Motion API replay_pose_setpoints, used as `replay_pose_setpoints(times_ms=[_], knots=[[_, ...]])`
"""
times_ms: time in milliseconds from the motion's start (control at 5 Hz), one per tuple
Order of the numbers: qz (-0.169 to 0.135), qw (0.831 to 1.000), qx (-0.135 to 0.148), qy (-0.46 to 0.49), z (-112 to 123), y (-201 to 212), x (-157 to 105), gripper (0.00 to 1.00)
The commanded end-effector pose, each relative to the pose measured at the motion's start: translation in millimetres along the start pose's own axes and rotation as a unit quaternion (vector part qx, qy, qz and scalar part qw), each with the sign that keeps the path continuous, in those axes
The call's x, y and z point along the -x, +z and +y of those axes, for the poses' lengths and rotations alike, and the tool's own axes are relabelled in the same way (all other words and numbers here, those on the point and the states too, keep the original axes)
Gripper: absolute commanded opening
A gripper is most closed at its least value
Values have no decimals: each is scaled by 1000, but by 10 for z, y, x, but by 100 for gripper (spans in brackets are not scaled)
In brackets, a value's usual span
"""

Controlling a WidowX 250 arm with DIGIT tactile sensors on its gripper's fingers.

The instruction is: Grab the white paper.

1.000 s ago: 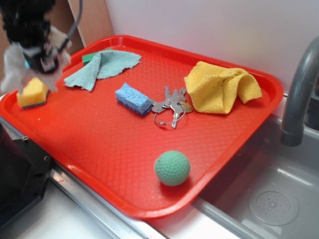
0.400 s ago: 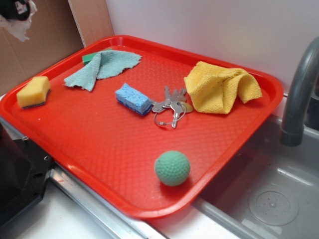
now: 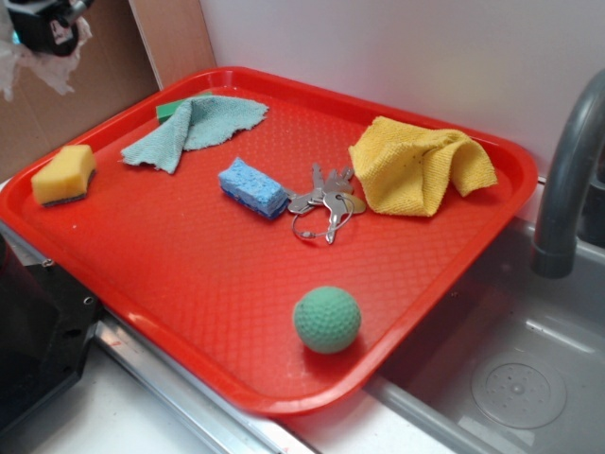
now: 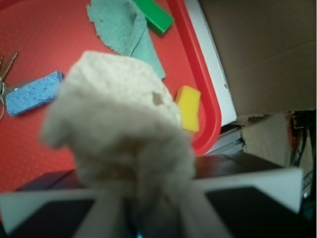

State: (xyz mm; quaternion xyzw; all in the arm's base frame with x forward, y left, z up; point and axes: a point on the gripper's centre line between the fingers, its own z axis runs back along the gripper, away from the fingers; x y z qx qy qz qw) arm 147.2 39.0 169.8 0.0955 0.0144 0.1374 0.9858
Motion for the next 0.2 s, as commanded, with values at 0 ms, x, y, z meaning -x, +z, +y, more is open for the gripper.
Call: replay_pose_setpoints(times_ms=[0], knots=[[5,1000,-5,1,-103,-12,27,0]])
